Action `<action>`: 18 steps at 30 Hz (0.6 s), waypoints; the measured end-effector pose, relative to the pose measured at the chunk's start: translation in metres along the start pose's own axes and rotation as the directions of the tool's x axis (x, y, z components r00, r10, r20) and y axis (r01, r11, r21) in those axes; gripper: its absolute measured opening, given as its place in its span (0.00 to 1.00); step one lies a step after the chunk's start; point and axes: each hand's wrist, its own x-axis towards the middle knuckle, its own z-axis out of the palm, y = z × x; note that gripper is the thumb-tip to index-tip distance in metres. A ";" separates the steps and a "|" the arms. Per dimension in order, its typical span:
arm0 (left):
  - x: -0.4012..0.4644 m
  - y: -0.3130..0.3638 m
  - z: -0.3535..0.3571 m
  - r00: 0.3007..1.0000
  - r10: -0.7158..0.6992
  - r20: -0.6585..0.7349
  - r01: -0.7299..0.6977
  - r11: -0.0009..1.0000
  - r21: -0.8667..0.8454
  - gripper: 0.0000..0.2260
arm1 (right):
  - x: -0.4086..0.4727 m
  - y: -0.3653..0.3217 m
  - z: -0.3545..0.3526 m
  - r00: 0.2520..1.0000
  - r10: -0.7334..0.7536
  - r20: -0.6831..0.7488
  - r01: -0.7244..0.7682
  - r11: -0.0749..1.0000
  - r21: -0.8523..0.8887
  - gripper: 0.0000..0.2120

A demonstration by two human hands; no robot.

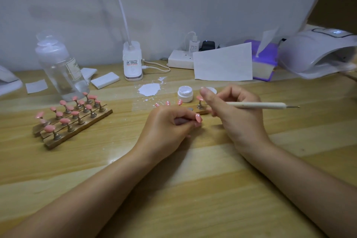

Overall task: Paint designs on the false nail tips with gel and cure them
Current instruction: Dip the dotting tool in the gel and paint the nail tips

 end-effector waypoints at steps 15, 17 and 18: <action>0.000 -0.003 0.000 1.000 0.003 -0.007 -0.003 1.000 0.029 0.12 | -0.003 0.001 0.007 0.990 -0.019 0.142 0.016 1.000 0.021 0.21; 0.000 -0.003 0.000 1.000 -0.008 -0.007 0.008 0.999 0.031 0.12 | -0.003 0.002 0.006 0.989 -0.024 0.143 0.023 1.000 0.011 0.21; 0.001 -0.003 0.000 1.000 -0.014 -0.007 0.014 0.999 0.031 0.12 | -0.003 0.003 0.006 0.989 -0.027 0.146 0.027 1.000 0.003 0.21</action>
